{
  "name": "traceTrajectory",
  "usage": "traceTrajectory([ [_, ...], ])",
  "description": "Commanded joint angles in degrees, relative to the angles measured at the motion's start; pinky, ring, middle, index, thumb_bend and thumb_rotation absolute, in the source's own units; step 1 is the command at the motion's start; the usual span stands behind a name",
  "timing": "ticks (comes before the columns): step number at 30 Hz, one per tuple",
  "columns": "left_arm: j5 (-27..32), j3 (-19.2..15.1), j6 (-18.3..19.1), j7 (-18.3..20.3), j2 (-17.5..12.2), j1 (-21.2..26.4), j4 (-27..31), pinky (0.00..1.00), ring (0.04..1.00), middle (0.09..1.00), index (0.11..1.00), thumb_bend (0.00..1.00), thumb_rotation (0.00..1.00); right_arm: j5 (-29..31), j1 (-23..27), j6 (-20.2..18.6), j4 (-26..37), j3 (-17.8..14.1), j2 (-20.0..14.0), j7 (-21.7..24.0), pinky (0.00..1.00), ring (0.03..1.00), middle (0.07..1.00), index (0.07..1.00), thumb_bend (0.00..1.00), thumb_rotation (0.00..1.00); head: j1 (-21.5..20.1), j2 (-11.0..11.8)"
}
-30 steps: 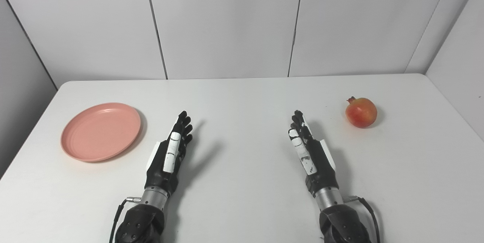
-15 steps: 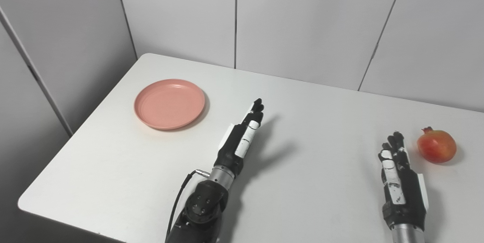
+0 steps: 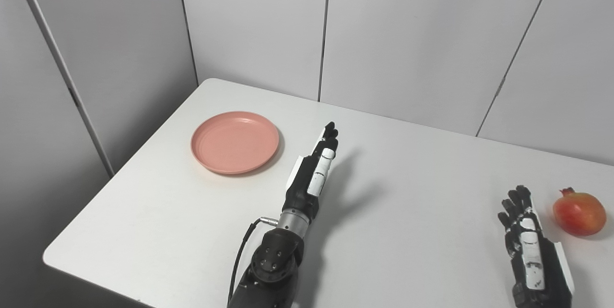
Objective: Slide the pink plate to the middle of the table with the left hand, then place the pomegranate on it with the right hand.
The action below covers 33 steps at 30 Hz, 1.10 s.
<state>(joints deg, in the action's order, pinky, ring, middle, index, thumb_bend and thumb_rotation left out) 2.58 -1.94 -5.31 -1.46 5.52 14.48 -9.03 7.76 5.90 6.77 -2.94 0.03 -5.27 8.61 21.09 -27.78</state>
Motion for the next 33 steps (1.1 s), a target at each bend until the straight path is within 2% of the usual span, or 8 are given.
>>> traceTrajectory([
  [1,1.3,-0.6,-0.7,0.0,-0.3,3.2,1.3,1.0,1.0,1.0,1.0,0.73,1.0,0.5,-0.1,3.0,-0.7,-0.5,-0.1,0.5,1.0,1.0,1.0,1.0,0.59,0.95,0.1,0.1],
  [7,0.8,-3.4,-1.5,-1.8,-2.2,5.5,1.9,1.0,0.991,0.995,0.993,0.74,1.0,1.0,-0.2,2.3,-0.2,-0.6,-0.2,0.6,1.0,1.0,1.0,1.0,0.58,0.94,0.0,0.4],
  [11,-0.2,-4.9,-0.1,-3.6,-4.2,6.7,3.3,0.92,0.934,0.938,0.934,0.73,1.0,0.9,-0.2,2.1,0.1,-0.5,-0.3,0.6,1.0,1.0,1.0,1.0,0.57,0.95,0.0,0.4],
  [13,0.7,-5.8,0.4,-4.0,-4.7,7.2,3.7,0.88,0.894,0.892,0.884,0.77,1.0,0.9,-0.3,1.9,0.3,-0.6,-0.4,0.6,1.0,1.0,1.0,1.0,0.58,0.94,-0.1,0.5],
  [15,1.1,-7.2,0.3,-4.9,-5.8,8.0,3.8,0.84,0.851,0.849,0.843,0.76,1.0,0.9,-0.4,2.4,0.4,-0.5,-0.4,0.7,1.0,1.0,1.0,1.0,0.56,0.95,-0.1,0.7],
  [23,2.0,-11.8,0.0,-5.7,-12.1,10.1,1.7,0.83,0.834,0.828,0.816,0.76,1.0,0.6,-0.2,2.0,0.5,-0.4,0.3,0.3,1.0,1.0,1.0,1.0,0.56,0.94,-0.8,0.9],
  [28,2.3,-14.3,0.8,-7.5,-13.9,10.6,2.3,0.82,0.809,0.801,0.793,0.79,1.0,-0.3,-0.2,2.5,0.5,-0.2,0.2,0.1,1.0,1.0,1.0,1.0,0.57,0.95,-1.0,1.7],
  [33,-0.7,-15.8,-0.2,-9.8,-16.9,10.2,1.1,0.77,0.78,0.776,0.766,0.8,1.0,0.1,-0.2,2.7,0.2,-0.4,0.3,0.3,1.0,1.0,1.0,1.0,0.57,0.92,-0.6,1.7],
])
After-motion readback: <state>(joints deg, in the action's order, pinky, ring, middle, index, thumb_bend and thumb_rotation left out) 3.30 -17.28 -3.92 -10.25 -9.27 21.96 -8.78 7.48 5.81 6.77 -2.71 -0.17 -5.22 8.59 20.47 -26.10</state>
